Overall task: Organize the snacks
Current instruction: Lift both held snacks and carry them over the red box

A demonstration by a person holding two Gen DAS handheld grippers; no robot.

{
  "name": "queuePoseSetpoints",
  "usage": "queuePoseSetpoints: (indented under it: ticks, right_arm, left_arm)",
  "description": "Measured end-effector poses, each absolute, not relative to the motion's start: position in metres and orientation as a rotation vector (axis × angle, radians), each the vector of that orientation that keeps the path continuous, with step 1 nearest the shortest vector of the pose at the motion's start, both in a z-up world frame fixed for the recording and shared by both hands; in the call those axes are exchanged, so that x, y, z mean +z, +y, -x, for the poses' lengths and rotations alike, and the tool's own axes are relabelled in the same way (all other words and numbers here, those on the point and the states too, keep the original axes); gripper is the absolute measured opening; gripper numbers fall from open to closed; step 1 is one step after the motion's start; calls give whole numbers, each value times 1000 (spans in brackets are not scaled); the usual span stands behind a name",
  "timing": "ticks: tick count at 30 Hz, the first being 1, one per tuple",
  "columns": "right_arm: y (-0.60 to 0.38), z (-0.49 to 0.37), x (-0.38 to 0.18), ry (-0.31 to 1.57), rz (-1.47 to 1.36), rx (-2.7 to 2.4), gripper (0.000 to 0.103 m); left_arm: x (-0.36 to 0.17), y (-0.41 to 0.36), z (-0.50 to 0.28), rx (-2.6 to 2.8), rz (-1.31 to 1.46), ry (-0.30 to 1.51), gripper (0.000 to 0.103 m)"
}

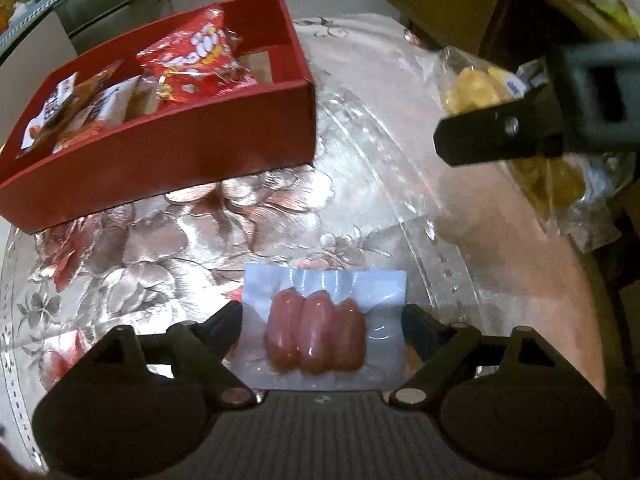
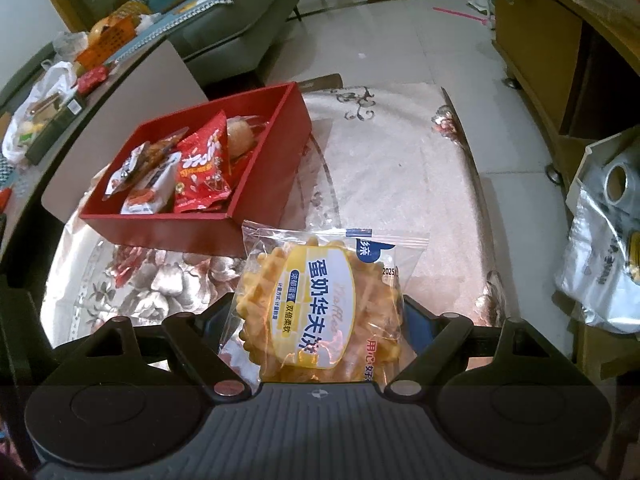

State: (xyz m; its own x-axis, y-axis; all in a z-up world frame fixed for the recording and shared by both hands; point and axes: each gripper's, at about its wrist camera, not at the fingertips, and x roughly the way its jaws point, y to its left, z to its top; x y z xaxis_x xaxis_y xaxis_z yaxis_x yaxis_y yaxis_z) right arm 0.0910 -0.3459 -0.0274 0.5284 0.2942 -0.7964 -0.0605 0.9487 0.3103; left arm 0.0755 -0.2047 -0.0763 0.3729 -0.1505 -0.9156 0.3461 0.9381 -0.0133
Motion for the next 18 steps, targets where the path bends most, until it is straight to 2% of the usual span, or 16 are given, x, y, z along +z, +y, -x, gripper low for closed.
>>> queuePoseSetpoints:
  ticks: [18]
  right_arm:
    - [-306,-108,-19,995,-188,256,87]
  left_arm:
    - [-32,-131,-107,-237,-76,1035,76]
